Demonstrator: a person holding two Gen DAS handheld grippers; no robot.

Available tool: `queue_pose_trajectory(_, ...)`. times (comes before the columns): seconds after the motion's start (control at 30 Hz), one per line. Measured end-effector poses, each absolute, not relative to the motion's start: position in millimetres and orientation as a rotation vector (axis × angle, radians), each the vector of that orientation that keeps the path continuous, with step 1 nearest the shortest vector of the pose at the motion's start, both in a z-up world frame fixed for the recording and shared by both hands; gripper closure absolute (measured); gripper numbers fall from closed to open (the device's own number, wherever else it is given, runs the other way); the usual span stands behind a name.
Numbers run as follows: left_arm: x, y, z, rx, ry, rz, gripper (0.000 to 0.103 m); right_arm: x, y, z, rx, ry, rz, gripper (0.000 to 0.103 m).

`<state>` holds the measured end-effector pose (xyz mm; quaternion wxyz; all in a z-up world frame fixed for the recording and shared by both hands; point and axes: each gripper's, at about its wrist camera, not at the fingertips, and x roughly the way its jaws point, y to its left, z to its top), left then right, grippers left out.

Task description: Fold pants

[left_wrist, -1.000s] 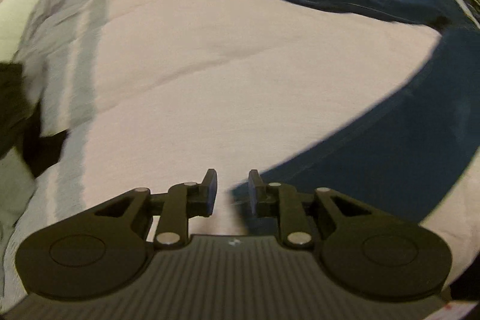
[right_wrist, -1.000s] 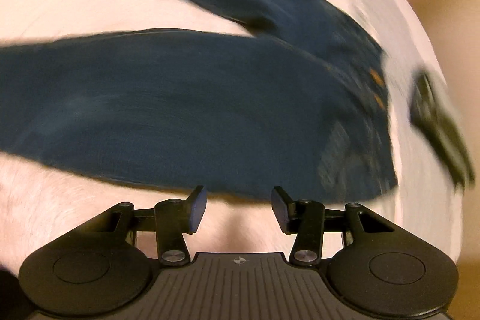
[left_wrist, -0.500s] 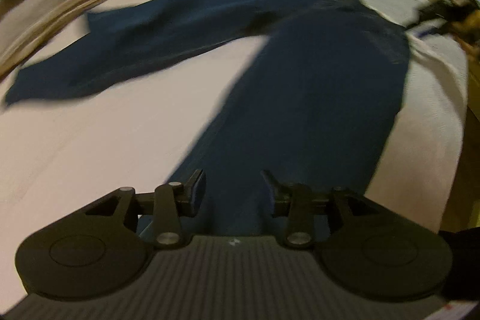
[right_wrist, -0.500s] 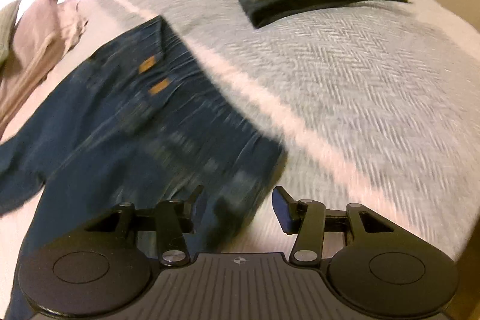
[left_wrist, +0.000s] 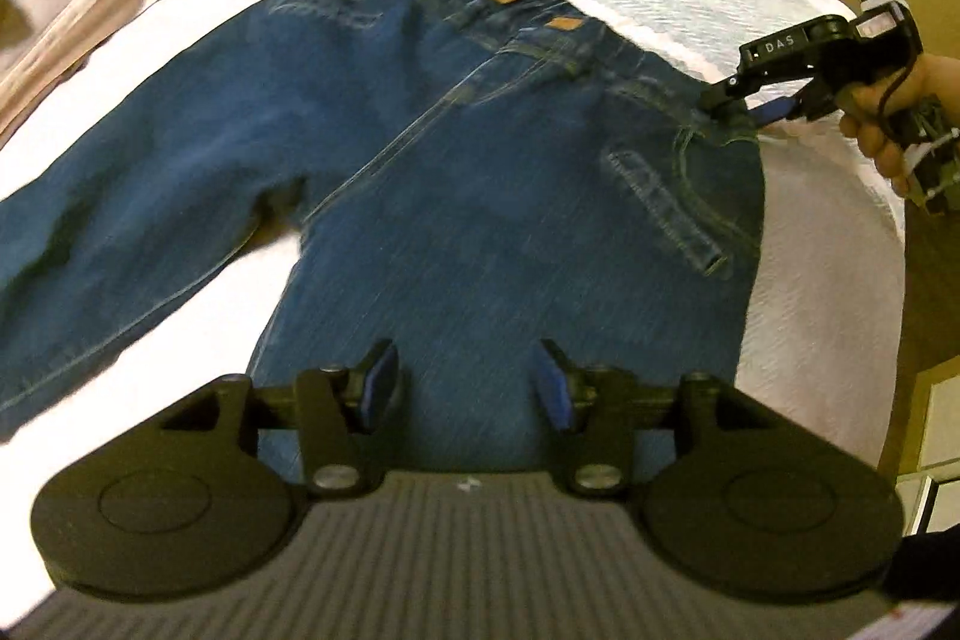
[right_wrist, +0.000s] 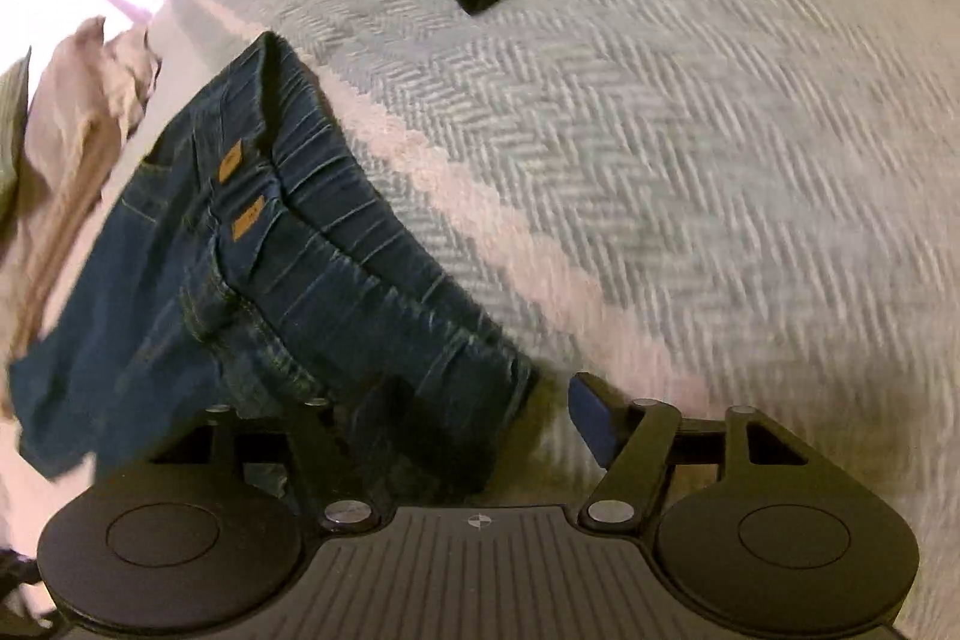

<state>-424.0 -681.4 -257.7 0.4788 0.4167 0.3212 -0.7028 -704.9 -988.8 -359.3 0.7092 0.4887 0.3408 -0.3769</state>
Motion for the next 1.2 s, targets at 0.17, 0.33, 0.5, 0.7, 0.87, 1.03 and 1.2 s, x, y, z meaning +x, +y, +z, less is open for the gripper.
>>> queue_pose_trajectory(0.17,-444,-698,-269,1.066,0.783,-1.754,0.057,-701,-987,-364,1.112,0.711,-0.834,0.083)
queue_pose_trajectory(0.33,-470,-708,-271,1.097,0.763,-1.822,0.057,-735,-996,-317,1.100,0.566,-0.887,0.098)
queue_pose_trajectory(0.5,-481,-709,-262,1.068,0.736,-1.870,0.057,-763,-1009,-310,1.088,0.573,-0.930,0.096)
queue_pose_trajectory(0.7,-411,-688,-250,1.007,0.728,-1.727,0.057,-735,-997,-304,0.939,0.709,-1.068,0.076)
queue_pose_trajectory(0.87,-309,-658,-244,1.017,0.661,-1.518,0.054,-680,-960,-272,0.687,0.774,-1.042,0.070)
queue_pose_trajectory(1.03,-188,-625,-257,1.134,0.533,-1.351,0.051,-591,-901,-261,0.520,0.822,-0.851,0.064)
queue_pose_trajectory(1.2,-86,-613,-284,1.310,0.353,-1.310,0.050,-482,-817,-276,0.311,0.912,-0.596,0.056)
